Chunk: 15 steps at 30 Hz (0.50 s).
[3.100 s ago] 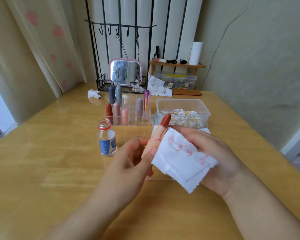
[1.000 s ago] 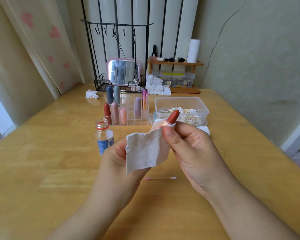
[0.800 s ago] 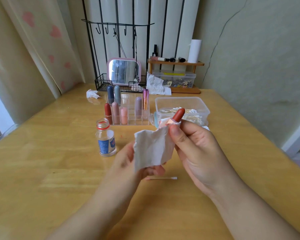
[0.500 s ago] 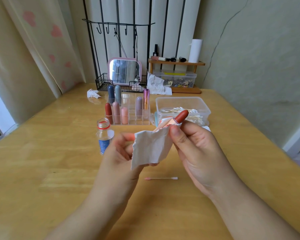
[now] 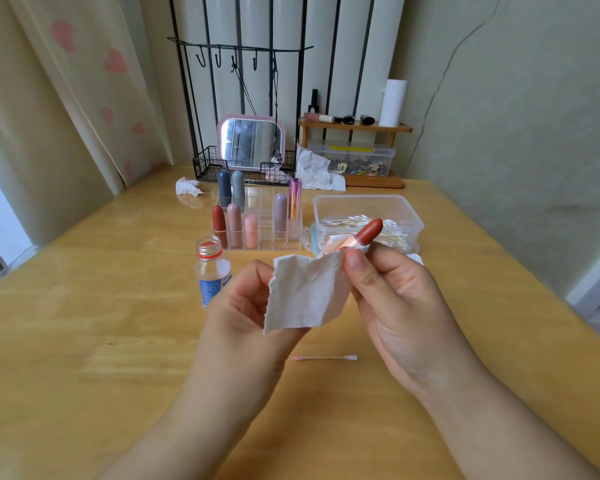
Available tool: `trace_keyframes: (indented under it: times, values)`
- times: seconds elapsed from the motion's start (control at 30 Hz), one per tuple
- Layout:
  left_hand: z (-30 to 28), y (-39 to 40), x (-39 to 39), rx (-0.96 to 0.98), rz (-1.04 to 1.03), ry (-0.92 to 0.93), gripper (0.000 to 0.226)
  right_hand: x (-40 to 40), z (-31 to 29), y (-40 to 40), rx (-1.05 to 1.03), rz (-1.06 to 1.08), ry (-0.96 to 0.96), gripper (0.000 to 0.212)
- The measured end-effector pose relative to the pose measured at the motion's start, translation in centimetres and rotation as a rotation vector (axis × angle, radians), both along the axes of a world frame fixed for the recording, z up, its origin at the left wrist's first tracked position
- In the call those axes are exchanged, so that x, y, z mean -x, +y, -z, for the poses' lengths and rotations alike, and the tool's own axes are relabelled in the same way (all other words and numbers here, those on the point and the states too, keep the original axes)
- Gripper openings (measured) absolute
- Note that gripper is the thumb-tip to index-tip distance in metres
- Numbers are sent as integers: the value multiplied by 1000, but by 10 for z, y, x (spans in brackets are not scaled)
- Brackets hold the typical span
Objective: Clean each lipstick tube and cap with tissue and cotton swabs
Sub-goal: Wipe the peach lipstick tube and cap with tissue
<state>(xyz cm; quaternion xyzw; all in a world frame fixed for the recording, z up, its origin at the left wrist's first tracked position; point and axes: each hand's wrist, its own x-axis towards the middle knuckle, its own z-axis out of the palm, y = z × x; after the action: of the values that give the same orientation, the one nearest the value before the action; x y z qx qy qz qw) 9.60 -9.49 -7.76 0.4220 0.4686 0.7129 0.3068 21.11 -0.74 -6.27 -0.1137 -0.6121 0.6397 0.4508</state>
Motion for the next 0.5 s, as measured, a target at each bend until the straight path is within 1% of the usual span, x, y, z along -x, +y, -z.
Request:
trace_keyframes:
  times: [0.03,0.07,0.17,0.2,0.27,0.37,0.43,0.5]
  values:
    - [0,0,0,4,-16,21,54,0,0,0,9,-2,3,24]
    - [1,1,-1,6,-5,5,53,-1,-1,0,19,-5,10,23]
    - [1,4,-2,38,160,-223,50,-2,-3,0,10,-6,16,21]
    - [0,4,-1,49,202,-250,49,-2,-3,0,2,-7,12,21]
    - [1,4,1,54,192,-174,41,-2,-2,0,-1,-14,9,23]
    - [0,3,2,-18,75,-105,30,-1,-2,-1,-6,-22,12,26]
    - [1,3,2,-73,33,-103,29,-1,-2,-1,2,-26,6,27]
    - [1,3,1,-76,60,-116,33,-1,-1,0,-5,-21,5,29]
